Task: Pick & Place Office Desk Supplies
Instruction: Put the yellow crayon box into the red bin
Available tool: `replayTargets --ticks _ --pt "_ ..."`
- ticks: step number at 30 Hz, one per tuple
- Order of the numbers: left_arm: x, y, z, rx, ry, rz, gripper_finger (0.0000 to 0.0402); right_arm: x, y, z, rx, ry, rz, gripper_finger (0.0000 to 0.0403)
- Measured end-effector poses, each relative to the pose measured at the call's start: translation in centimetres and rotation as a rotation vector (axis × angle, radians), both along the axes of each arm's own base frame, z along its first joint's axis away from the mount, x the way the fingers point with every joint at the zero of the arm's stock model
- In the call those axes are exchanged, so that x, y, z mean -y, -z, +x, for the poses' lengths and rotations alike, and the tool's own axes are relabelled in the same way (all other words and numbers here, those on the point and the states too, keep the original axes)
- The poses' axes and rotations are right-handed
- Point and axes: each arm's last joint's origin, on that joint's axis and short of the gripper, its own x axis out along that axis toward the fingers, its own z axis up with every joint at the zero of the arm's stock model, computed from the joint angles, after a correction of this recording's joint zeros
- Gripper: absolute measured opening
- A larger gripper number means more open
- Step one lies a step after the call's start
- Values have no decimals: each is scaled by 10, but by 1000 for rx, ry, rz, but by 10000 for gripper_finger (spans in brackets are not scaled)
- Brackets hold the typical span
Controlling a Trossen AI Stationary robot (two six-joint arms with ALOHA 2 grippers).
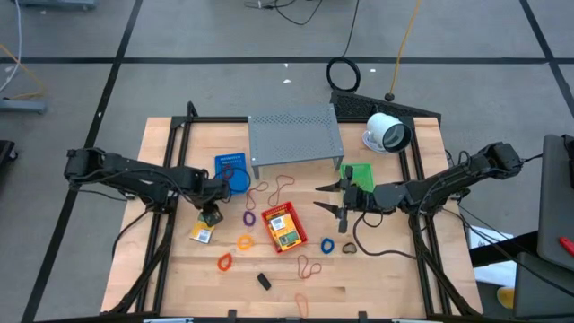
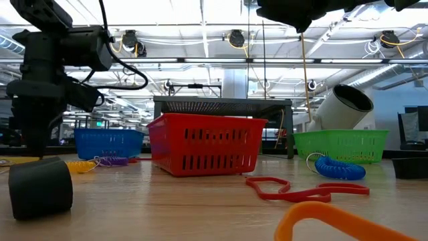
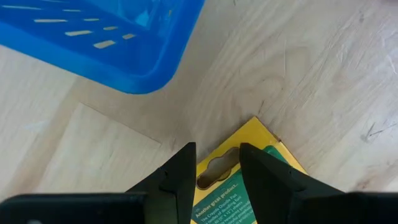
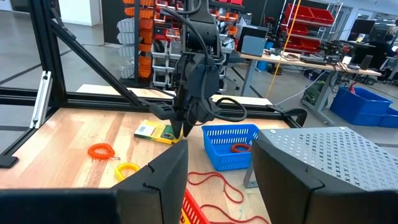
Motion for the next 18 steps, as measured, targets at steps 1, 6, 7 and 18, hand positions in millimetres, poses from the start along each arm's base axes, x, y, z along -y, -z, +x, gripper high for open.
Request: replayTargets --ticks 1,6,7,18 --pt "0 0 0 0 -1 0 131 0 0 0 0 0 0 166" --pt "0 0 0 3 25 2 131 0 0 0 0 0 0 166" --pt "0 0 0 4 35 3 131 0 0 0 0 0 0 166" --pt "0 0 -9 -83 50 1 131 0 0 0 0 0 0 166"
